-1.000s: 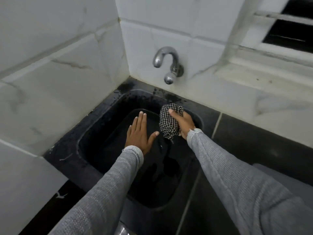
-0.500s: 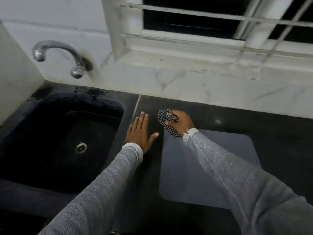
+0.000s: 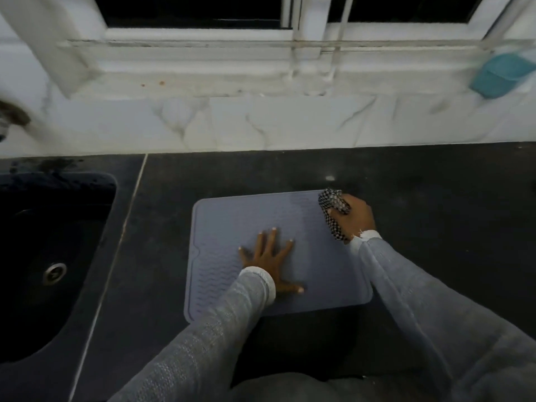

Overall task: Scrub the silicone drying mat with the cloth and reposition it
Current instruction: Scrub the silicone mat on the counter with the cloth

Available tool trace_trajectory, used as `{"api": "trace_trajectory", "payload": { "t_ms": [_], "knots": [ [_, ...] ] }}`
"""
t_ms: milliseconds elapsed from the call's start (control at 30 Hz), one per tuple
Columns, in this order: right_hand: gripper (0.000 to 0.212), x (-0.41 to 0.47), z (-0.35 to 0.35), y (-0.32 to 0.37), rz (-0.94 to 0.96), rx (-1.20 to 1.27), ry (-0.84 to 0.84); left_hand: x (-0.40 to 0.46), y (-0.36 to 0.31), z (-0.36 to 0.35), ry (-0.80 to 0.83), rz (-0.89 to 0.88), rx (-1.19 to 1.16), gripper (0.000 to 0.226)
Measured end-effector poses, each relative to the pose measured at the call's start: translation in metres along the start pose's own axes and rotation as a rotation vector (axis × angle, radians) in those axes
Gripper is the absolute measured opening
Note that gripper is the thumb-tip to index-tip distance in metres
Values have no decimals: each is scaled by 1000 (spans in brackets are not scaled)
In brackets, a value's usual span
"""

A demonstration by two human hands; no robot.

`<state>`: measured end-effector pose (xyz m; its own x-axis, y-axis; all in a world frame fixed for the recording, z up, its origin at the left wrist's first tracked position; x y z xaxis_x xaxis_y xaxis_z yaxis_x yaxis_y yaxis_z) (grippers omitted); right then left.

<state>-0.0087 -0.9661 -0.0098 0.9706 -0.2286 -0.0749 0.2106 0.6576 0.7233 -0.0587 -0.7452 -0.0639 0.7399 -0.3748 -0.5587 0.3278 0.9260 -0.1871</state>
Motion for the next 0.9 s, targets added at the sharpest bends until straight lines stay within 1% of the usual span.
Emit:
{"api": "trace_trajectory", "payload": {
  "t_ms": [100,200,300,433,567,633,767,833,900],
  "knots": [
    [11,-6,11,-19,-31,34,-18,-2,1,-7,42,-5,43,115],
    [10,-9,13,-26,-18,118,-42,-2,5,-8,46,-25,53,115],
    [11,-7,11,-26,1,151,-42,-1,10,-8,52,-55,66,113],
    [16,-5,2,-24,38,140,-13,-1,16,-11,60,-74,88,113],
    [23,-1,-4,-18,100,61,-2,-1,16,-13,48,-66,100,114],
    [23,3,-2,-16,149,-13,-3,-1,18,-13,23,-56,89,115],
    [28,22,0,-7,312,-234,11,4,21,-2,-36,-37,41,115],
    [35,34,-5,-2,350,-419,55,8,20,6,-18,-11,19,118],
    [42,44,-15,5,397,-590,136,12,18,11,33,26,3,123]
  ]
}}
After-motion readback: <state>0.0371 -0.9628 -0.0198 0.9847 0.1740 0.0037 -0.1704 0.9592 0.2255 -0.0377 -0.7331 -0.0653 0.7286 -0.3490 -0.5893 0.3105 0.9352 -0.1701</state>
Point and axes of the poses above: each hand's wrist, its own x-axis towards the middle knuckle, its own z-axis out of the back of the hand, y = z × x, the point moved 2 cm from there along x, towards the middle knuckle, and after that the axes turned 5 degrees about y, right-handed, at the moved point
